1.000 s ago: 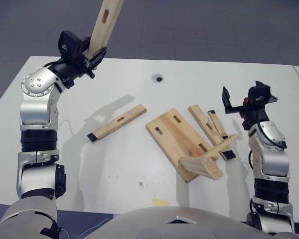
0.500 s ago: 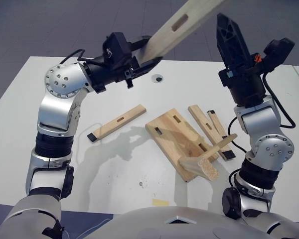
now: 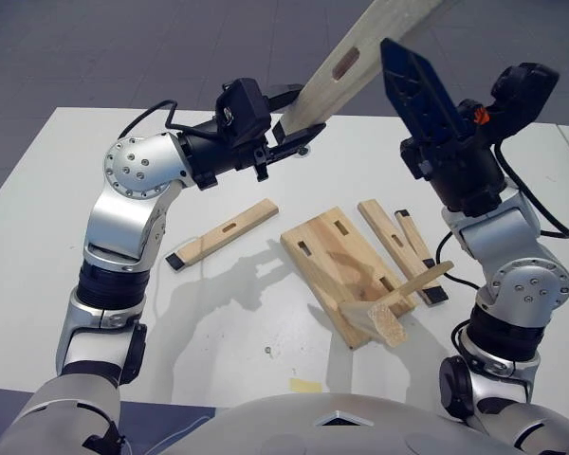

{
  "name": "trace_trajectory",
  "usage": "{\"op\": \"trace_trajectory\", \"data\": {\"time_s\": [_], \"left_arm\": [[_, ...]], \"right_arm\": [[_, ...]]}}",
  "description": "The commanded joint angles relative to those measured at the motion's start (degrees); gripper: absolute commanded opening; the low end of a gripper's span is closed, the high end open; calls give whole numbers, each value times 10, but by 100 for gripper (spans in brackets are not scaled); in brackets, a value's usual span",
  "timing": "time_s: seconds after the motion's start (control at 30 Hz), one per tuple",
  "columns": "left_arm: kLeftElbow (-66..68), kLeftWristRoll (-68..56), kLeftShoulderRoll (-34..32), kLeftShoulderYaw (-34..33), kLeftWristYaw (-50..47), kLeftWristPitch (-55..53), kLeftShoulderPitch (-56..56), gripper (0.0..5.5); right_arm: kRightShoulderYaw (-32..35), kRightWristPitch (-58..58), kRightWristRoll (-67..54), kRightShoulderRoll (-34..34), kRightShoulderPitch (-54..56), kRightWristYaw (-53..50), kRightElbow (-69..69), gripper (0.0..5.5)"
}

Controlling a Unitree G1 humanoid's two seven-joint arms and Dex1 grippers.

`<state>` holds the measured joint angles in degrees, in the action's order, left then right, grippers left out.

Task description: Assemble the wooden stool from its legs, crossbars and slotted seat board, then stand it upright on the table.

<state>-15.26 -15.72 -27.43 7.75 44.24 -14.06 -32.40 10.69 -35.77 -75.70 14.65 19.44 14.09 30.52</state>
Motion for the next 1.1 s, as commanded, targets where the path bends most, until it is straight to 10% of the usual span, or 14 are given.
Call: {"op": "trace_trajectory", "data": {"time_s": [0.03, 0.3, 1.1], "left_arm": [[-9, 5, 6, 2, -11, -11, 10, 204], [-16, 40, -6, 20, -6, 9, 27, 204], [-28, 95, -1, 36, -25, 30, 61, 204]], "right_arm": [[-13, 7, 33, 14, 2, 7, 6, 540], [-3, 49, 79, -22, 23, -46, -14, 540], [-26, 78, 64, -49, 0, -176, 44, 134]]}}
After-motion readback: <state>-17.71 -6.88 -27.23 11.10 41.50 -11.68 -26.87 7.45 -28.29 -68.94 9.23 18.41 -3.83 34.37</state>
